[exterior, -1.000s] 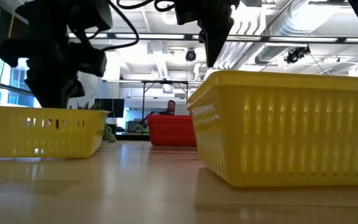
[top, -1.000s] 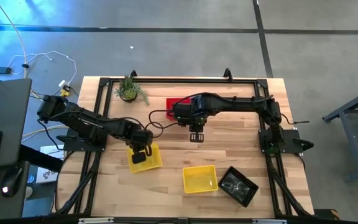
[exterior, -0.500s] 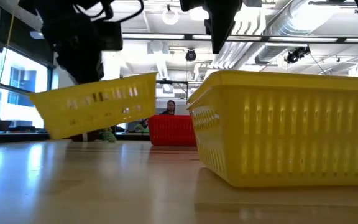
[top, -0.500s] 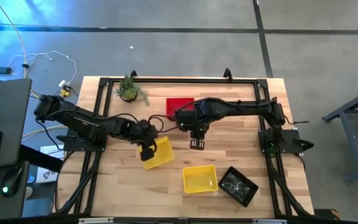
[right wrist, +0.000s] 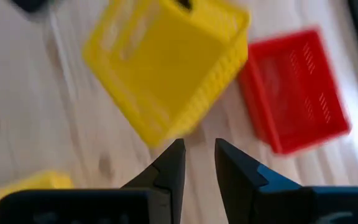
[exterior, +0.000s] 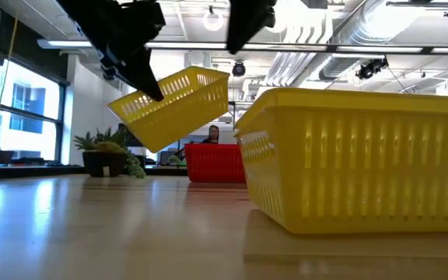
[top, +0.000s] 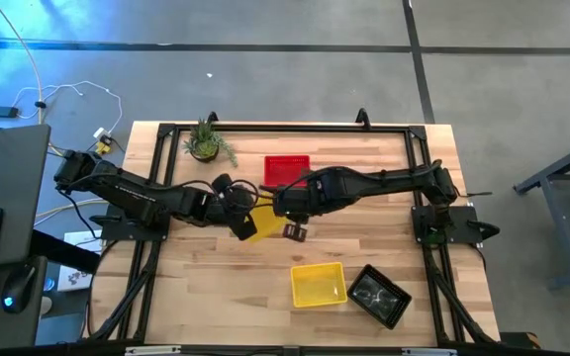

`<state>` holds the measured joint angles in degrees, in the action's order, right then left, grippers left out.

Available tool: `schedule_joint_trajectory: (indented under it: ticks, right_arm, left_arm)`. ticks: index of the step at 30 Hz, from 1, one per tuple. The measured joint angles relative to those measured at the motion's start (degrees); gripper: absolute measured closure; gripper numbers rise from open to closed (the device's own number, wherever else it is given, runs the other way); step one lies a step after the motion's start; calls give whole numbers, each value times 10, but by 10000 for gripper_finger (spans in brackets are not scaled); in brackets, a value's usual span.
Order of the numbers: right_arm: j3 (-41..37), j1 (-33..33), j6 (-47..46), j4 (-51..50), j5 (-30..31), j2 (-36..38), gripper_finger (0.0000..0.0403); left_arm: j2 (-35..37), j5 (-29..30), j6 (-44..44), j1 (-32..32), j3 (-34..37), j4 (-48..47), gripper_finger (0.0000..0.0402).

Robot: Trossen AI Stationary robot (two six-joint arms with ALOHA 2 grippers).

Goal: Stack baskets by color
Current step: Stack the yellow basket on top of the yellow baskets

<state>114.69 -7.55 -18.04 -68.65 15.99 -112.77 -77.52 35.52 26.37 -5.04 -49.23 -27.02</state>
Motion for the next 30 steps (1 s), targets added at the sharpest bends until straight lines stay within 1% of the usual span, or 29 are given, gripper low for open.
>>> schedule_joint_trajectory:
  ticks: [4, 9, 15, 18, 22, 26, 30]
  right_arm:
    - [0, 3, 10, 37, 36, 0, 330]
    - [0, 13, 40, 62, 60, 0, 324]
    - [0, 27, 46, 88, 61, 0, 284]
    - [0, 36, 46, 102, 54, 0, 264]
    - [0, 47, 46, 114, 39, 0, 247]
    - [0, 58, 38, 115, 30, 0, 242]
    - [0, 66, 28, 108, 32, 0, 247]
  left_arm:
    - [0, 31, 5, 0, 0, 0, 401]
    - [0, 75, 5, 0, 0, 2, 401]
    - [0, 139, 0, 3, 0, 9, 401]
    - [0, 146, -12, 6, 0, 21, 401]
    - [0, 157, -37, 6, 0, 50, 401]
    - [0, 157, -59, 6, 0, 81, 401]
    - [0, 162, -69, 6, 0, 98, 401]
